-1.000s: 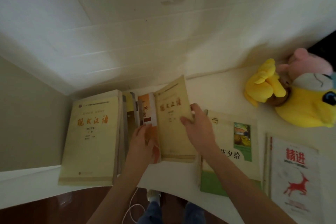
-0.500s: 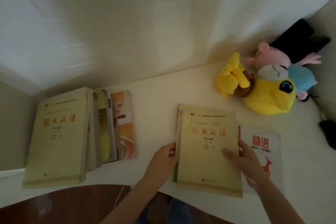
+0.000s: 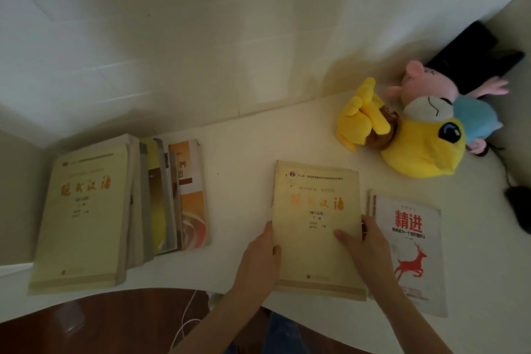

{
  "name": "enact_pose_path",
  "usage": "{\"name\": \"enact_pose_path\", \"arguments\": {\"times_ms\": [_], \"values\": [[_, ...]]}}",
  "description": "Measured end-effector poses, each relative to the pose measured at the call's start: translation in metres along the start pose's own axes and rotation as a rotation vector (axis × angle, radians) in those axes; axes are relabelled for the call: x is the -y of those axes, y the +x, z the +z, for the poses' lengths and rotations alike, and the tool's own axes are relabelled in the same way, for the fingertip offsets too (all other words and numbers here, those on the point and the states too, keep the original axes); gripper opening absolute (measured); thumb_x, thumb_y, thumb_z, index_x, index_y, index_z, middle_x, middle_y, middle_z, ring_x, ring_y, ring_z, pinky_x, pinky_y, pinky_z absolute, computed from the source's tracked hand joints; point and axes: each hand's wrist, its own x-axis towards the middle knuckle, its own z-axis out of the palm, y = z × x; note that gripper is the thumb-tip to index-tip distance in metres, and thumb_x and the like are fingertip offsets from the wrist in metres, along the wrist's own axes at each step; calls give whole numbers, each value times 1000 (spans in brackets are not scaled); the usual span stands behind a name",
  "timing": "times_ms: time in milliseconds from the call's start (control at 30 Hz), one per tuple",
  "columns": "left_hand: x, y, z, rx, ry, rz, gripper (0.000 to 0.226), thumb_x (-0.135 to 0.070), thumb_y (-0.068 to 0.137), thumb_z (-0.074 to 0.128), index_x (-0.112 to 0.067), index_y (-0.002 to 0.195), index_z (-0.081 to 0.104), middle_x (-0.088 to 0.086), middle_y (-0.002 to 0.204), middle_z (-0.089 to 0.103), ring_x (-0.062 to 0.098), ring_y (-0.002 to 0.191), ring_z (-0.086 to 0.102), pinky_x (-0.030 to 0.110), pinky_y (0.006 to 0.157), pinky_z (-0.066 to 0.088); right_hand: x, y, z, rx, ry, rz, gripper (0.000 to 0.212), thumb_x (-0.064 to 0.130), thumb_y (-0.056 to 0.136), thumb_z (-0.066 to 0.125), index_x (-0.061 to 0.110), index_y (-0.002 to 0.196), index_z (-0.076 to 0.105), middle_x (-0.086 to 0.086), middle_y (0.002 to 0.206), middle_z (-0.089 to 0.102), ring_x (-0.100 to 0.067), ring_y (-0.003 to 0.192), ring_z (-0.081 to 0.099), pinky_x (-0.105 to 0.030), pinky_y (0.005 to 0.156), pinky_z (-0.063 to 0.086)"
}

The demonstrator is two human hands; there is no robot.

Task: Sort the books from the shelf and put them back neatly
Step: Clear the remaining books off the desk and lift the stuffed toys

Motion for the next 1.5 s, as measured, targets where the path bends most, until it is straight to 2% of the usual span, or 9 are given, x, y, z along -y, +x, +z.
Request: {"name": "enact_pose_path", "arguments": {"times_ms": [167, 300, 467, 600, 733, 833, 1133, 1333, 1500], "values": [[0, -3, -20, 34, -44, 6, 42, -19, 102, 40, -23, 144, 33, -15, 139, 38, 6, 130, 39, 12, 100, 31, 19, -16, 9, -271, -223, -287, 58, 13, 82, 72, 11, 134, 46, -14, 136, 34, -28, 126, 30, -44, 103, 35], [12, 1, -62, -270, 92, 17, 48, -13, 101, 39, -21, 148, 29, -7, 155, 25, 9, 143, 23, 11, 107, 8, 80, -35, 57, 88, 164, -352, 37, 7, 91, 59, 21, 125, 53, 5, 119, 55, -6, 106, 54, -23, 95, 46], [44, 11, -110, -433, 18, -79, 55, -2, 98, 40, -18, 149, 28, 6, 151, 35, 19, 125, 47, 32, 103, 41, 133, -29, 149, 623, 270, 103, 58, 8, 88, 63, 1, 139, 37, -14, 136, 49, -20, 114, 52, -30, 93, 44], [49, 10, -124, -421, -34, -121, 51, -5, 98, 41, -17, 147, 33, 6, 141, 48, 24, 124, 50, 31, 101, 39, 146, -25, 198, 619, 129, 154, 36, 18, 83, 67, 2, 112, 52, -9, 104, 57, -20, 92, 57, -28, 77, 47], [50, 5, -123, -421, -66, -97, 53, -6, 99, 42, -21, 148, 31, 5, 143, 48, 22, 126, 49, 38, 108, 39, 145, -28, 223, 521, 2, 132, 58, 44, 77, 68, 9, 120, 49, -10, 124, 48, -31, 114, 48, -39, 98, 45], [51, 5, -127, -447, -57, -121, 53, -2, 98, 40, -18, 148, 31, 7, 143, 48, 24, 127, 49, 37, 107, 39, 143, -33, 222, 472, -22, -23, 43, 38, 84, 67, 10, 109, 45, -10, 112, 53, -29, 103, 50, -39, 88, 43], [55, 5, -135, -467, 14, -89, 55, -2, 94, 47, -12, 146, 35, 7, 147, 40, 24, 135, 39, 38, 112, 32, 149, -50, 153, 343, 47, -340, 10, 12, 88, 53, 15, 97, 48, -2, 69, 57, -16, 59, 48, -25, 51, 35], [59, 14, -126, -351, 92, -136, 53, -6, 96, 47, -15, 147, 33, 4, 145, 42, 24, 127, 47, 39, 102, 44, 85, -37, 19, 273, 343, -190, 12, 3, 90, 60, 6, 95, 50, -13, 69, 71, -26, 57, 66, -33, 49, 52], [59, 15, -113, -327, 194, -135, 54, -6, 96, 48, -11, 147, 31, 6, 157, 22, 22, 142, 27, 30, 113, 27, 38, -31, -36, 288, 508, 27, 79, 43, 42, 93, 3, 97, 53, -16, 78, 73, -25, 60, 70, -27, 48, 54]]}}
